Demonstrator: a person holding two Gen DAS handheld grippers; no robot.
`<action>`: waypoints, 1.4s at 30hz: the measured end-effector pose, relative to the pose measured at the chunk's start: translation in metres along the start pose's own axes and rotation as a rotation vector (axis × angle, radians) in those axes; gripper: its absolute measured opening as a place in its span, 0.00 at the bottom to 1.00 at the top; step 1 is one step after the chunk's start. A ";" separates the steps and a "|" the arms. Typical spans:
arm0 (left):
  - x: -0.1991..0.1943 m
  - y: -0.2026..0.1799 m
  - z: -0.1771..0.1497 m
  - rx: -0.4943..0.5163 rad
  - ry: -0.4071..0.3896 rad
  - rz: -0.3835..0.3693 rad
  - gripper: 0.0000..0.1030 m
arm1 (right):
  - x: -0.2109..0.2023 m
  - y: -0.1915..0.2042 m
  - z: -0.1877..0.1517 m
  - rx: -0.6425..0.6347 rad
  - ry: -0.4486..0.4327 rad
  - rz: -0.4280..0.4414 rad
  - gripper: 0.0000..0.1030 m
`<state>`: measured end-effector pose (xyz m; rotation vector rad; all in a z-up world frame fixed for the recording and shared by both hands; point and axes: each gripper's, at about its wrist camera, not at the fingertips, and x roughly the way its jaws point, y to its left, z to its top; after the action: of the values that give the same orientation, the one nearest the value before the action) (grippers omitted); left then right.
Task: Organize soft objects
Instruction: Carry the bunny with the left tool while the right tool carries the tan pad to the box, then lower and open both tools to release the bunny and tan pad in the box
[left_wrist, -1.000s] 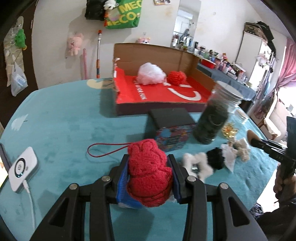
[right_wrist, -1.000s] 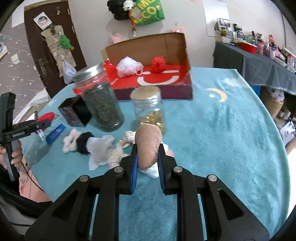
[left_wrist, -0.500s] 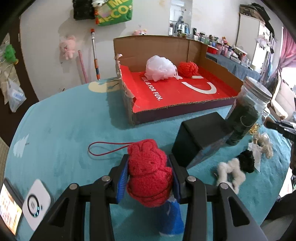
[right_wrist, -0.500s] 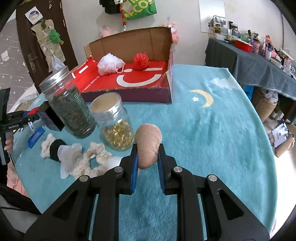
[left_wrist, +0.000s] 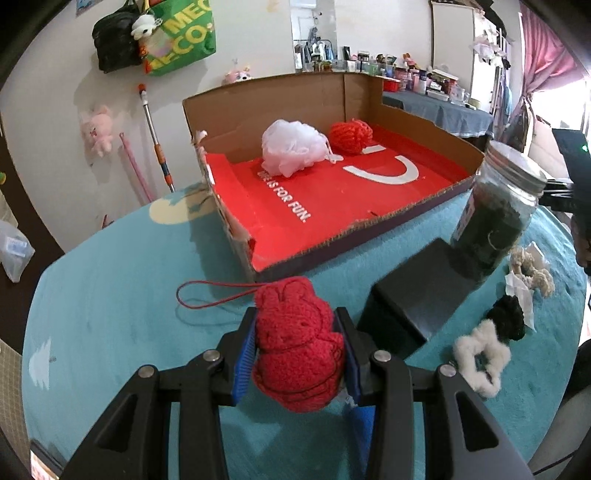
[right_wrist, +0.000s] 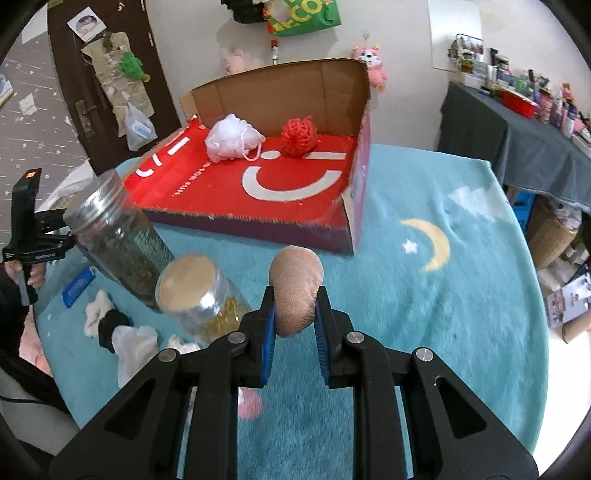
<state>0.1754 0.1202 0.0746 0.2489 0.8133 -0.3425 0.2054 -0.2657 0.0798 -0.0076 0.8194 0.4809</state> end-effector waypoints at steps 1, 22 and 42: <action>0.000 0.002 0.003 0.001 -0.002 -0.003 0.41 | 0.001 -0.001 0.003 -0.002 0.002 0.011 0.17; 0.042 -0.008 0.123 -0.040 0.020 0.014 0.42 | 0.056 0.022 0.122 -0.090 0.052 0.041 0.17; 0.158 0.010 0.150 -0.115 0.299 0.146 0.44 | 0.181 0.011 0.162 -0.115 0.346 -0.223 0.18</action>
<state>0.3797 0.0454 0.0576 0.2536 1.0993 -0.1209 0.4195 -0.1509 0.0661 -0.2925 1.1147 0.3182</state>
